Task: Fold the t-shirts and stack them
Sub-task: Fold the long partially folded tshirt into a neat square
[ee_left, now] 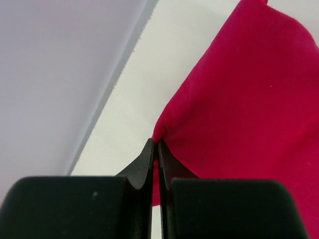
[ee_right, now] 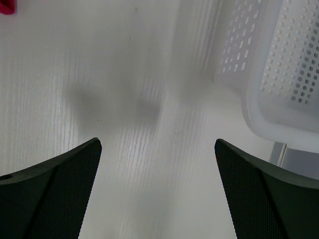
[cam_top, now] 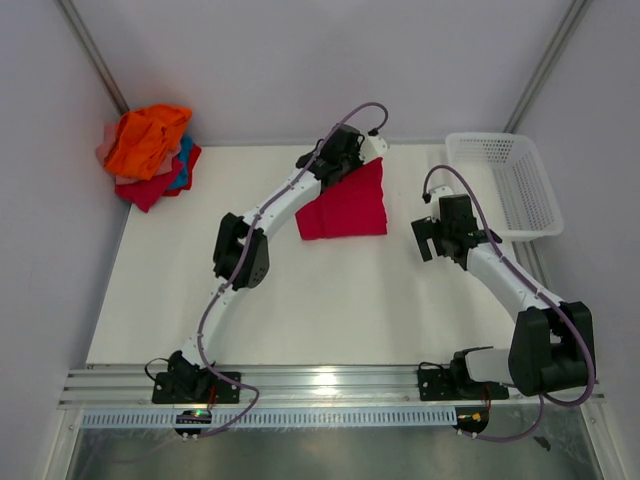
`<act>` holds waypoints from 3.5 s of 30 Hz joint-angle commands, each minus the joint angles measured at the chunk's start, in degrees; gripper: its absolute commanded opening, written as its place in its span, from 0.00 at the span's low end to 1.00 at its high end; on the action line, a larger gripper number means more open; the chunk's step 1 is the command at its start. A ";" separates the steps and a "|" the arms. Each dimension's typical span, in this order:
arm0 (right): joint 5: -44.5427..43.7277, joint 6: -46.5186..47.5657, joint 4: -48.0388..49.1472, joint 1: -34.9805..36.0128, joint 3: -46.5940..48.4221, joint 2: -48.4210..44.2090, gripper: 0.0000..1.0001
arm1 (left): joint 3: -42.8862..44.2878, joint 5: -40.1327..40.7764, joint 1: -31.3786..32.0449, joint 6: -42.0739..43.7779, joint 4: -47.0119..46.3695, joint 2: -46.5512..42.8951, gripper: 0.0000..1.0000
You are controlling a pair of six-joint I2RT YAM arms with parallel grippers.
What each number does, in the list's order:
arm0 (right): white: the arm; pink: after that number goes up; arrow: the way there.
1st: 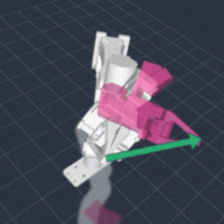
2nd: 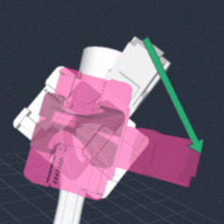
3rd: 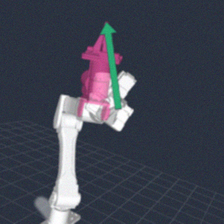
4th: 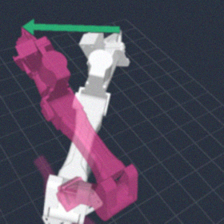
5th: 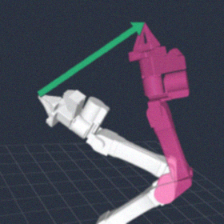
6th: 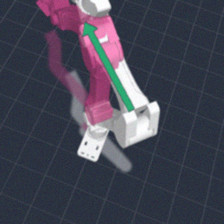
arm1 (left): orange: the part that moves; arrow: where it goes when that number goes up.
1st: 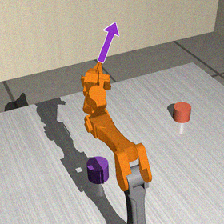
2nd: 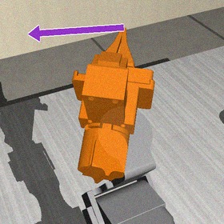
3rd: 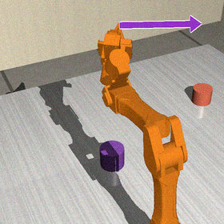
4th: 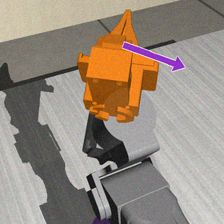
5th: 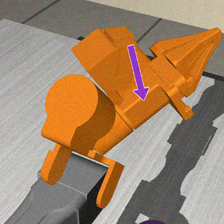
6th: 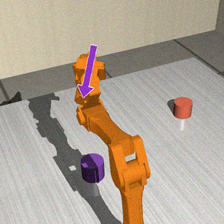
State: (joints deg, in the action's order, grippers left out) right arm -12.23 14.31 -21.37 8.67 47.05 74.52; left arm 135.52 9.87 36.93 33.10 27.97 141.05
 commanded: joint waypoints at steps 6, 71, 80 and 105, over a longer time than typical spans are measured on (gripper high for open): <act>1.77 -1.56 0.36 0.30 2.26 1.15 0.99 | 2.90 0.94 -1.59 2.49 -8.19 4.23 0.00; 2.91 0.46 4.22 6.10 22.30 23.20 0.99 | -29.53 -52.85 -17.59 -34.16 20.37 -23.37 0.99; 2.83 -0.86 4.40 7.24 26.52 28.92 0.99 | -29.88 -55.48 -17.59 -35.48 15.98 -16.00 0.99; -2.71 -0.24 2.20 7.94 40.14 35.68 0.99 | -18.20 -52.41 -17.59 -33.28 14.48 -3.68 0.99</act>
State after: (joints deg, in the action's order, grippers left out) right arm -14.57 14.79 -19.22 16.03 85.21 107.42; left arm 114.48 -43.51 19.70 -1.13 43.07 137.16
